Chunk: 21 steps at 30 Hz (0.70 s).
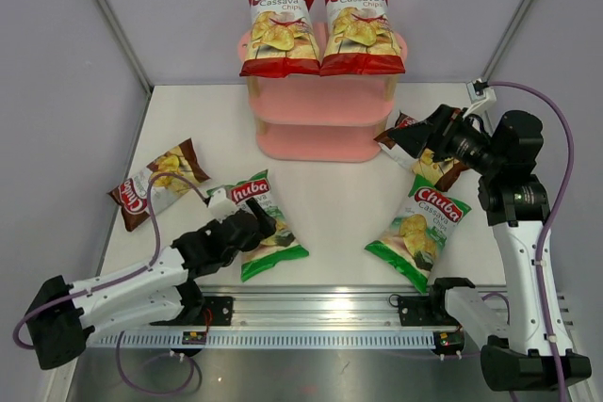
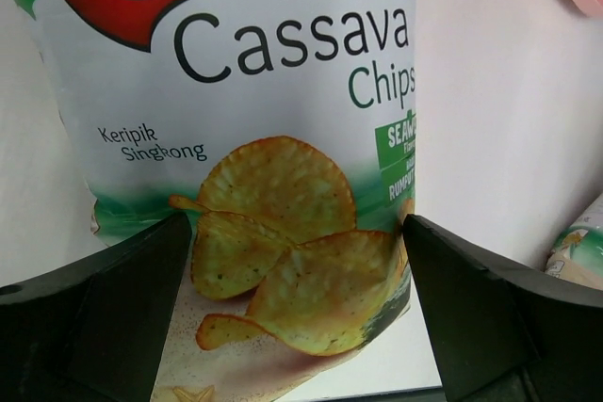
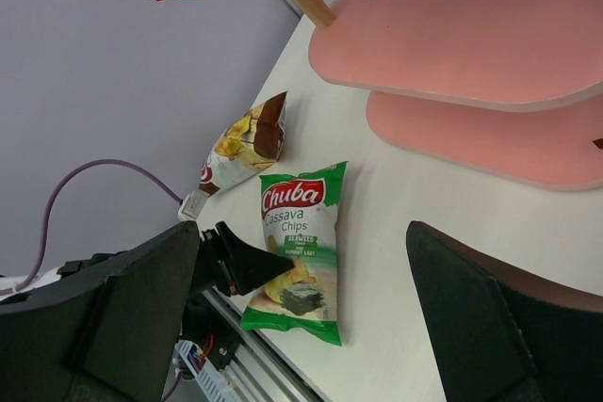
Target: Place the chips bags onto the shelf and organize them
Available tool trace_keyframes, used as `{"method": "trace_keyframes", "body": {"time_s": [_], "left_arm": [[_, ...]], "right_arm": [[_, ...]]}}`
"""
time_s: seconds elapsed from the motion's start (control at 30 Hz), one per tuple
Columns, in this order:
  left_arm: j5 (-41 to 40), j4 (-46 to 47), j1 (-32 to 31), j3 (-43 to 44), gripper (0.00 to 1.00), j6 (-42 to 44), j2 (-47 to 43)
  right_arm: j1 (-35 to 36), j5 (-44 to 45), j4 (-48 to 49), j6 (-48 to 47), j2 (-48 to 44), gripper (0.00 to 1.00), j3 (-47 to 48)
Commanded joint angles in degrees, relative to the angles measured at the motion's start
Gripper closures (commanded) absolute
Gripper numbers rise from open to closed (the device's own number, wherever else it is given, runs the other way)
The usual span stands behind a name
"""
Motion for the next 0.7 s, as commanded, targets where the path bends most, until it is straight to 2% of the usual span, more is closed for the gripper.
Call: {"method": "trace_keyframes", "body": {"time_s": [0.0,0.2,0.27,0.33,0.37,0.47,0.53,0.67], "left_arm": [[0.4,3.6,-1.04,5.24,0.01,-0.7,4.99],[-5.05,-4.04,0.88,10.09,0.01,5.8,0.88],[-2.95,-4.67,3.52,8.43,0.01,8.43,-3.15],[0.81,-3.97,8.88,6.5,0.01,9.93,-5.71],[2.06,-2.66,11.94,4.14,0.01,11.33,-8.24],[7.24,3.91,16.0,0.26,0.01,14.85,-12.03],[11.18,6.57,18.11,-2.74,0.01,16.09,-12.58],[19.81,13.67,26.54,-5.99,0.01,18.37,-10.47]], "right_arm": [[-0.03,0.01,0.5,-1.59,0.24,0.01,2.13],[-0.03,0.36,0.06,-2.3,1.03,0.01,1.87],[-0.03,0.19,0.32,-2.3,1.04,0.01,1.52],[0.06,-0.42,1.02,-2.21,1.04,0.01,0.99],[-0.03,-1.21,1.46,-2.04,0.95,0.0,0.73],[-0.03,-2.1,2.7,-1.86,0.77,0.0,-0.24],[-0.03,-2.36,2.52,-1.95,1.03,0.01,-0.16],[-0.03,-3.42,2.52,-2.04,0.33,0.01,-0.16]]}}
